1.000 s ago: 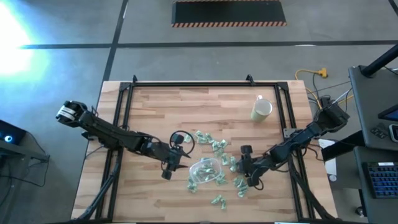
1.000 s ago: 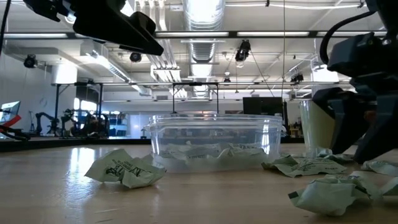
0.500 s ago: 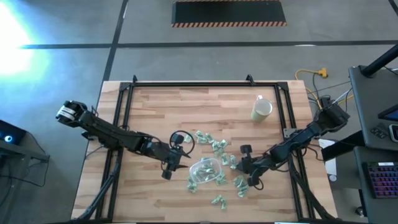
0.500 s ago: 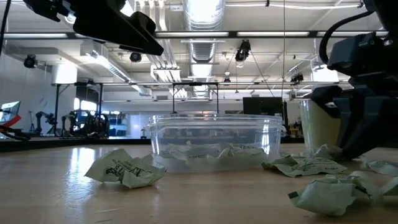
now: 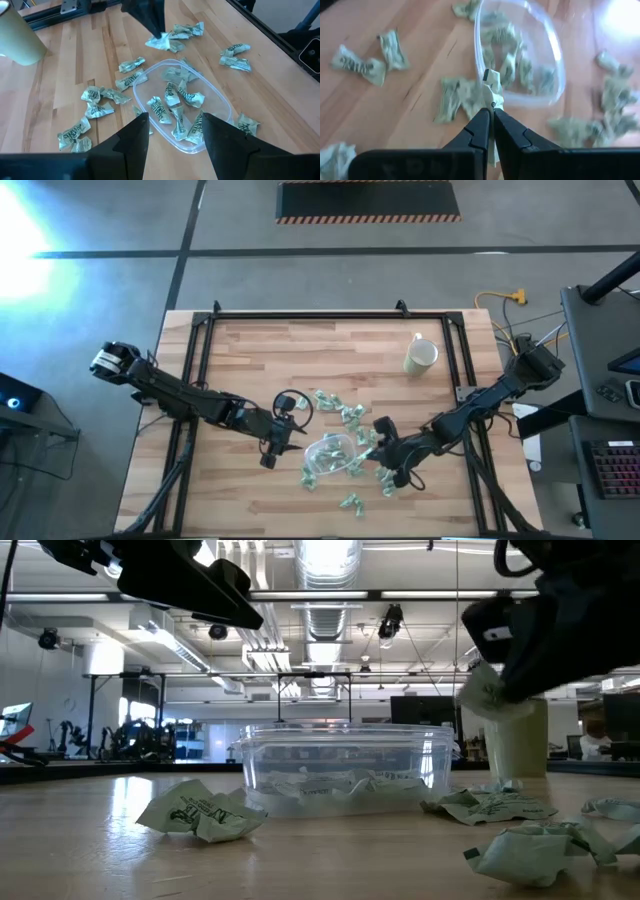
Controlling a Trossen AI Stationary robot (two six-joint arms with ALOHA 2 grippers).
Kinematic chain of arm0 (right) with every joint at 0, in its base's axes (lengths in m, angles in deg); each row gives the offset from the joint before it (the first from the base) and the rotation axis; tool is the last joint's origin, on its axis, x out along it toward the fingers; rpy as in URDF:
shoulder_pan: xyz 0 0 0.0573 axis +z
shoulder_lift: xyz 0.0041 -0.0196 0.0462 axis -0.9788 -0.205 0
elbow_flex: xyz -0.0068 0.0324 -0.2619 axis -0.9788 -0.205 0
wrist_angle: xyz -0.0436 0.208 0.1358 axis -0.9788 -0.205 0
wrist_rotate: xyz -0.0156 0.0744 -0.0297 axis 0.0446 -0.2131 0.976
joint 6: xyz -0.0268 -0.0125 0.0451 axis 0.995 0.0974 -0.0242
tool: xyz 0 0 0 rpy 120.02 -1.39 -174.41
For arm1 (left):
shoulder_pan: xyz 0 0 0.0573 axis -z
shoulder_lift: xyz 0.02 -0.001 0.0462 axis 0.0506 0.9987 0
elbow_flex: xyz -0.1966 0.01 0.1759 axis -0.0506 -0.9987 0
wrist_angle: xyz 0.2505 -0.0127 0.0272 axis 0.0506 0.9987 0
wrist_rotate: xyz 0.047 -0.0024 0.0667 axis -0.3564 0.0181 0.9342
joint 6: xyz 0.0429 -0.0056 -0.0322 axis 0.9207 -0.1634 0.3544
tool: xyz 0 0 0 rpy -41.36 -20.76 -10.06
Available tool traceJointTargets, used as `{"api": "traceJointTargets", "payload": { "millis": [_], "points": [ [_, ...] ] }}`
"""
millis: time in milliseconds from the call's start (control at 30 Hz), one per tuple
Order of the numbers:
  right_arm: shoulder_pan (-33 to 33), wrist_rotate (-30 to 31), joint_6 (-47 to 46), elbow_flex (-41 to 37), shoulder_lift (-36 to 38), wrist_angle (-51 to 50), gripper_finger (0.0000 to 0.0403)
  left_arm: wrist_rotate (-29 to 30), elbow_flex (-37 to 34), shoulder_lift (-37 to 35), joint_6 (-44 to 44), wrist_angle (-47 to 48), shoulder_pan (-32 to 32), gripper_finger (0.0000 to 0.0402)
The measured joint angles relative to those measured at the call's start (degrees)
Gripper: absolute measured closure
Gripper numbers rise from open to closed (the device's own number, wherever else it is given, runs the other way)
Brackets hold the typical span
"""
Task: Pick and place items into bin
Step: Put the Stevia packet into the transparent bin
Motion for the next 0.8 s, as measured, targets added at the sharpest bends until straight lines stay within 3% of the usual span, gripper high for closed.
{"api": "traceJointTargets", "payload": {
  "millis": [400,600,800],
  "points": [
    [-4.31,-0.46,9.43,3.26,-0.62,8.89,0.0385,0.00,0.00,0.02,0.02,-0.12,-0.02,0.0235],
    [-5.81,-6.58,10.12,3.16,-0.64,11.36,0.0385,0.01,0.00,0.02,0.11,-0.13,-0.07,0.0235],
    [-5.83,-6.99,10.95,3.05,-0.64,12.93,0.0385,0.01,0.00,0.02,0.11,-0.21,-0.07,0.0235]
  ]
}}
